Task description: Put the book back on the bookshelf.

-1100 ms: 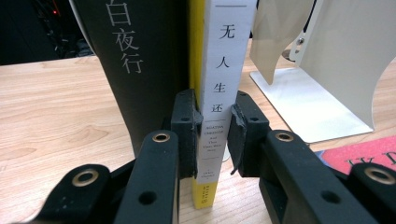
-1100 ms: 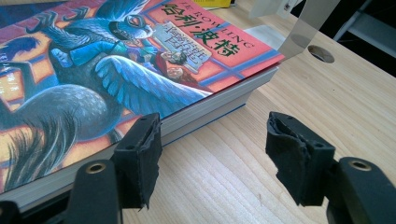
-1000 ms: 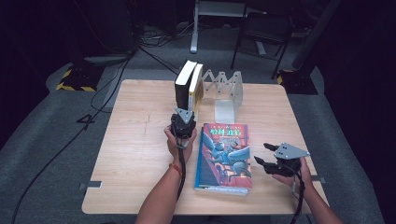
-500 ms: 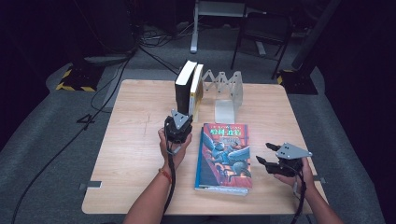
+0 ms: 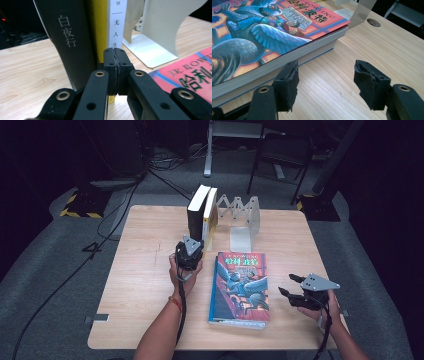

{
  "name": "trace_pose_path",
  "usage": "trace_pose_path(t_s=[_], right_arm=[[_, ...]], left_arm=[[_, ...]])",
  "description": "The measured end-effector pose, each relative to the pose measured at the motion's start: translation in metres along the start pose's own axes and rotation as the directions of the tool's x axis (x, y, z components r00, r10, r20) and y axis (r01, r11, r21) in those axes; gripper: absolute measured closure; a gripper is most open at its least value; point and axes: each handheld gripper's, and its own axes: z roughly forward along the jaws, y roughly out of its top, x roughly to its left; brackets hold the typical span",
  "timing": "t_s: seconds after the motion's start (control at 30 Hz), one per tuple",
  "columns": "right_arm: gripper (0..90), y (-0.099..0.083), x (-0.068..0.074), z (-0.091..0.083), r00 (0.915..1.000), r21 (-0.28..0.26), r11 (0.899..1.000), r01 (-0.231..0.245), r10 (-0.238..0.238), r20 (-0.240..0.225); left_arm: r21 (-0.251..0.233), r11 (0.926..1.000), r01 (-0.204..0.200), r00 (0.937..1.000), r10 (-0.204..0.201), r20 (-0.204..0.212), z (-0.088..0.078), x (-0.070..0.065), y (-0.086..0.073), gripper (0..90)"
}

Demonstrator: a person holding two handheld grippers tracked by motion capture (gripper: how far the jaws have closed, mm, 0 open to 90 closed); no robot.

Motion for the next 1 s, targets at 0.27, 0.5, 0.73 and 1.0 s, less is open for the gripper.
trace_pose_path(t_s=[0.27, 0.5, 0.73, 1.0], right_arm=[[37.1, 0.0, 0.002, 0.002, 1.0, 0.011, 1.0, 0.007, -0.007, -0.005], [37.1, 0.0, 0.001, 0.002, 1.0, 0.009, 1.0, 0.004, -0.004, -0.006], [37.1, -0.001, 0.001, 0.003, 1.0, 0.017, 1.0, 0.0, 0.0, -0.007], [37.1, -0.002, 0.0, 0.003, 1.0, 0.015, 1.0, -0.003, 0.003, -0.005]], left_arm=[[0.014, 0.9999, 0.006, 0.9996, -0.006, -0.028, 0.01, -0.004, 0.006, 88.6], [0.036, 0.9989, 0.031, 0.9986, -0.03, -0.043, 0.021, -0.008, 0.014, 88.2], [0.035, 0.9988, 0.033, 0.9981, -0.032, -0.053, 0.027, -0.009, 0.017, 88.4], [0.042, 0.9977, 0.054, 0.9977, -0.052, -0.044, 0.031, -0.005, 0.02, 88.7]])
